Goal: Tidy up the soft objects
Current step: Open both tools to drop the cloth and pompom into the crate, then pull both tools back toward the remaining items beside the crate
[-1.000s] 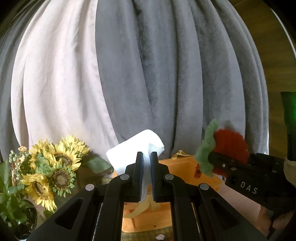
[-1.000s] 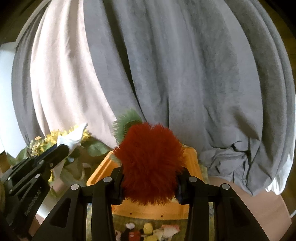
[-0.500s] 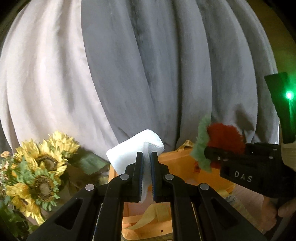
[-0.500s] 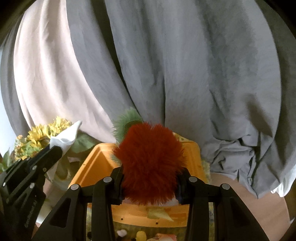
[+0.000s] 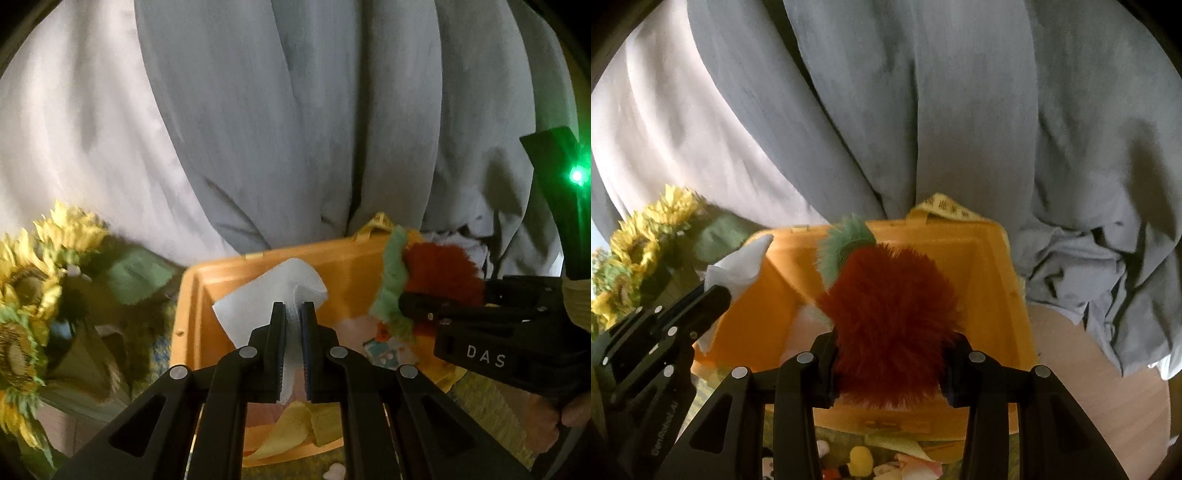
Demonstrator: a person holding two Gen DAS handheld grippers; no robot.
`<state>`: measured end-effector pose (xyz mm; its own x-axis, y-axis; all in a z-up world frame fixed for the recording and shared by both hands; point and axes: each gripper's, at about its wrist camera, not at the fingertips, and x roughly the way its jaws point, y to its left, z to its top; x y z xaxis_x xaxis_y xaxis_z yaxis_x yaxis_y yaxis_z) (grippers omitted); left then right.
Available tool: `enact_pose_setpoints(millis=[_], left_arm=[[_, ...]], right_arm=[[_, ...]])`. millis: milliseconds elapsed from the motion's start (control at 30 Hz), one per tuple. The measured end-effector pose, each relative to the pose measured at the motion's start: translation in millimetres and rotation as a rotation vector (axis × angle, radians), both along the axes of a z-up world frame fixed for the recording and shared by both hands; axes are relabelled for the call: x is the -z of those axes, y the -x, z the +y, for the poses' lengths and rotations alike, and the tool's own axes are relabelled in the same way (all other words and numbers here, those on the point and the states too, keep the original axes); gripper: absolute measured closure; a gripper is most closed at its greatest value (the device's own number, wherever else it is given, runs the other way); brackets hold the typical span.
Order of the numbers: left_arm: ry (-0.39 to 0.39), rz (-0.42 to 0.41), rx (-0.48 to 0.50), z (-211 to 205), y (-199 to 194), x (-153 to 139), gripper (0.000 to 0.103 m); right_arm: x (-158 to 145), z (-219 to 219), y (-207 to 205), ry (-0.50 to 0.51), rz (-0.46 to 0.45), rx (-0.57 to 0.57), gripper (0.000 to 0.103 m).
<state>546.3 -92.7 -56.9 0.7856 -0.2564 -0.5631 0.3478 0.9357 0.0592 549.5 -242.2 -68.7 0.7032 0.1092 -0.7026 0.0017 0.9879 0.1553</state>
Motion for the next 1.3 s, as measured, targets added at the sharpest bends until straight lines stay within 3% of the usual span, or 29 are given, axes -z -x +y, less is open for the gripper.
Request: enact_pose_setpoints(millis=[100, 167, 233, 333, 500, 767, 1000, 1133, 1300], left_arm=[[0.003, 0.030, -0.007, 0, -5, 7, 0.089], [0.011, 0.044, -0.004, 1, -7, 10, 0.081], [0.016, 0.053, -0.001, 3, -7, 10, 0.064], [0.011, 0.044, -0.012, 4, -6, 8, 0.053], [0.020, 0.037, -0.039, 13, 2, 1, 0.042], [0.045, -0.033, -0.081, 26, 33, -26, 0.035], [0.080, -0.097, -0.089, 36, 66, -51, 0.022], [0.085, -0.133, -0.084, 40, 86, -62, 0.021], [0.096, -0.157, -0.074, 45, 109, -70, 0.021]], right_arm=[[7, 0, -5, -0.007, 0.039, -0.004, 0.059], [10, -1, -7, -0.018, 0.054, -0.005, 0.054], [12, -2, -8, -0.022, 0.054, -0.004, 0.050], [10, -3, -7, -0.022, 0.045, 0.007, 0.042], [5, -7, -2, -0.011, 0.024, 0.037, 0.041], [-20, -3, 29, 0.047, -0.074, 0.073, 0.036], [-52, 0, 68, 0.067, -0.180, 0.111, 0.025], [-66, 4, 92, 0.067, -0.234, 0.129, 0.018], [-74, 7, 117, 0.054, -0.268, 0.149, 0.017]])
